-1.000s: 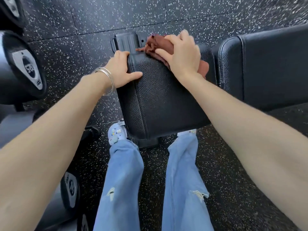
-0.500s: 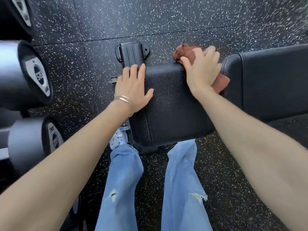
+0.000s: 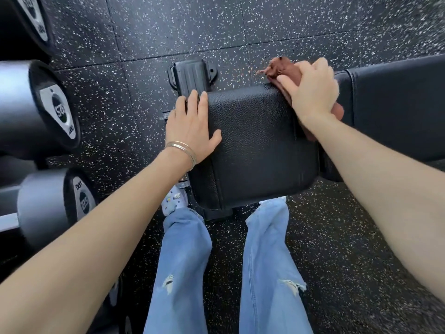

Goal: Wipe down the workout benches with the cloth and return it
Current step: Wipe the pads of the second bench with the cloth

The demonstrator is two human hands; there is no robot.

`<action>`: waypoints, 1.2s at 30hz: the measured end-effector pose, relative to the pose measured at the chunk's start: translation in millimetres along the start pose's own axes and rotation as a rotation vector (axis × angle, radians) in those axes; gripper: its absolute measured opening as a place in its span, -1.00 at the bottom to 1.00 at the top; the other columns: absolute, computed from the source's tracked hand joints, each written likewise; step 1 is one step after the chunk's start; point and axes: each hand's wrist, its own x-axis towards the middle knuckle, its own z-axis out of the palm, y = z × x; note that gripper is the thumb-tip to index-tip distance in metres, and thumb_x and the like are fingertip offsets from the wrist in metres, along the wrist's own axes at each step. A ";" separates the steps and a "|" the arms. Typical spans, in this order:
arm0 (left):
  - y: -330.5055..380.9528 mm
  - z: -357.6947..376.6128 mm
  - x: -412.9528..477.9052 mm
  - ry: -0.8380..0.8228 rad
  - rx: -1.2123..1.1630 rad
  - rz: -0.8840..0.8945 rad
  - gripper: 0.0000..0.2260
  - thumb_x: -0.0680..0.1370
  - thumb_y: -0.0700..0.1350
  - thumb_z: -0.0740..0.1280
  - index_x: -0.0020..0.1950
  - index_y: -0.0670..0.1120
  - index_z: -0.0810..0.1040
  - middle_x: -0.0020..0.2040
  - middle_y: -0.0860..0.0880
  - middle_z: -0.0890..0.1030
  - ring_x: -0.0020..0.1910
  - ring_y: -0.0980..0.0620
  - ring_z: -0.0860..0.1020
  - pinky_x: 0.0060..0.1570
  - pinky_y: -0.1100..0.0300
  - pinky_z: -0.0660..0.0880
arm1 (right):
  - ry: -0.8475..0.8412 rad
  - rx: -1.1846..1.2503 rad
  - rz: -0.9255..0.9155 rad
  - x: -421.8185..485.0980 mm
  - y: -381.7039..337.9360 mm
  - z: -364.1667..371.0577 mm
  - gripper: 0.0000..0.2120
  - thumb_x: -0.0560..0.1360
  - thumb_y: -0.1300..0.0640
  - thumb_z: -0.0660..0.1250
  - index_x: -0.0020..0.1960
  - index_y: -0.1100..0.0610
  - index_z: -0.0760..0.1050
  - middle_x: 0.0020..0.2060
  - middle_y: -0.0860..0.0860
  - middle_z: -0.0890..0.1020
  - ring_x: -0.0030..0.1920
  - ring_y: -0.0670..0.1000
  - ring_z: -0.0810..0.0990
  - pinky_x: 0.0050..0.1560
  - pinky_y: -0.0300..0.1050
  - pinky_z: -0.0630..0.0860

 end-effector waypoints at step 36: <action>44.4 -256.3 -123.4 -0.149 0.343 0.277 -0.48 0.51 0.20 0.13 0.36 -0.07 0.32 0.33 -0.13 0.36 0.35 -0.16 0.26 0.21 -0.03 0.34 | -0.222 -0.100 -0.259 -177.5 -2.3 -294.4 -0.62 0.48 0.01 0.35 0.28 -0.04 0.42 0.15 0.10 0.38 0.20 0.14 0.36 0.06 0.13 0.42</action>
